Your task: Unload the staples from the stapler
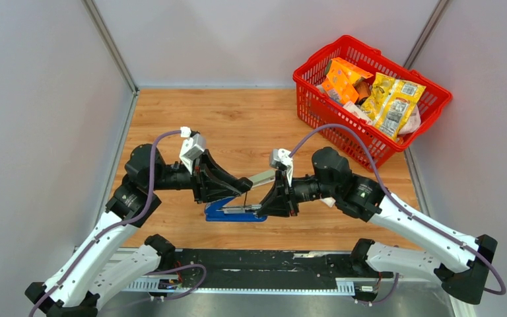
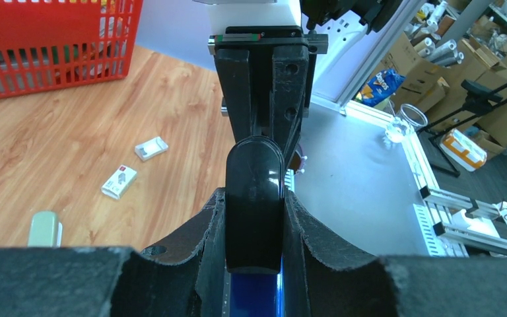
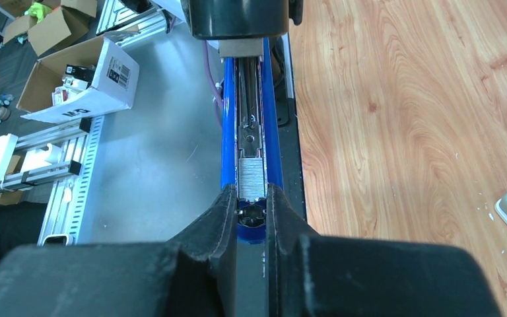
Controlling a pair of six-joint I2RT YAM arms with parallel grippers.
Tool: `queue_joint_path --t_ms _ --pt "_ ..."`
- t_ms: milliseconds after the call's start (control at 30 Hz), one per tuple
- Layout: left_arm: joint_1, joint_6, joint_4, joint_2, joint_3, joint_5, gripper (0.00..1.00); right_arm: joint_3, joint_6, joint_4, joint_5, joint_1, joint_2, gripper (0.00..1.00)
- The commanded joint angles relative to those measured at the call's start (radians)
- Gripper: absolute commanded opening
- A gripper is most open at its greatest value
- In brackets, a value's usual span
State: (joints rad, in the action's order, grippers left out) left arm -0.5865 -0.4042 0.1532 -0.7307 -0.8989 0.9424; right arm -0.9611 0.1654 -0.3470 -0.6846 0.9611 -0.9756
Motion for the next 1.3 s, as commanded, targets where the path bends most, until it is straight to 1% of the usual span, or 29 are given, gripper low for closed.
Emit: queue_joint_path --t_ms 0,67,100,167,333,733,933,1033,1067,1133,1167,1200,1267 --pt "0.001 -0.015 -0.204 0.007 -0.023 -0.019 0.0 -0.039 0.016 -0.064 0.042 0.013 -0.017 0.11" --pt "-0.001 -0.004 -0.185 0.002 -0.021 -0.016 0.0 -0.063 0.01 -0.081 0.063 0.016 -0.018 0.17" --pt "-0.003 -0.001 -0.175 -0.001 -0.021 -0.011 0.0 -0.076 0.005 -0.09 0.074 0.013 -0.021 0.26" --pt "-0.004 0.013 -0.158 -0.003 -0.021 -0.014 0.0 -0.099 -0.004 -0.11 0.097 0.014 -0.02 0.29" --pt "-0.007 0.042 -0.101 0.002 -0.023 -0.011 0.0 -0.145 -0.024 -0.153 0.132 0.013 -0.014 0.41" --pt "-0.007 0.076 -0.061 0.004 -0.017 -0.016 0.0 -0.234 -0.073 -0.268 0.243 0.014 0.028 0.53" --pt "-0.007 0.094 -0.026 -0.007 -0.015 -0.063 0.0 -0.312 -0.072 -0.285 0.293 0.013 0.018 0.55" --pt "-0.007 0.1 -0.001 -0.016 -0.024 -0.091 0.0 -0.34 -0.057 -0.282 0.31 0.013 0.002 0.52" --pt "-0.007 0.102 0.008 -0.018 -0.029 -0.105 0.0 -0.346 -0.049 -0.274 0.324 0.013 -0.005 0.49" --pt "-0.007 0.11 0.016 -0.021 -0.034 -0.122 0.0 -0.355 -0.027 -0.258 0.362 0.014 -0.021 0.39" --pt "-0.007 0.111 0.019 -0.024 -0.034 -0.131 0.0 -0.36 -0.018 -0.247 0.37 0.013 -0.032 0.31" --pt "-0.009 0.111 0.022 -0.022 -0.032 -0.145 0.0 -0.364 -0.006 -0.238 0.373 0.013 -0.043 0.21" --pt "-0.009 0.107 0.022 -0.027 -0.034 -0.163 0.0 -0.369 0.017 -0.219 0.378 0.013 -0.069 0.03"
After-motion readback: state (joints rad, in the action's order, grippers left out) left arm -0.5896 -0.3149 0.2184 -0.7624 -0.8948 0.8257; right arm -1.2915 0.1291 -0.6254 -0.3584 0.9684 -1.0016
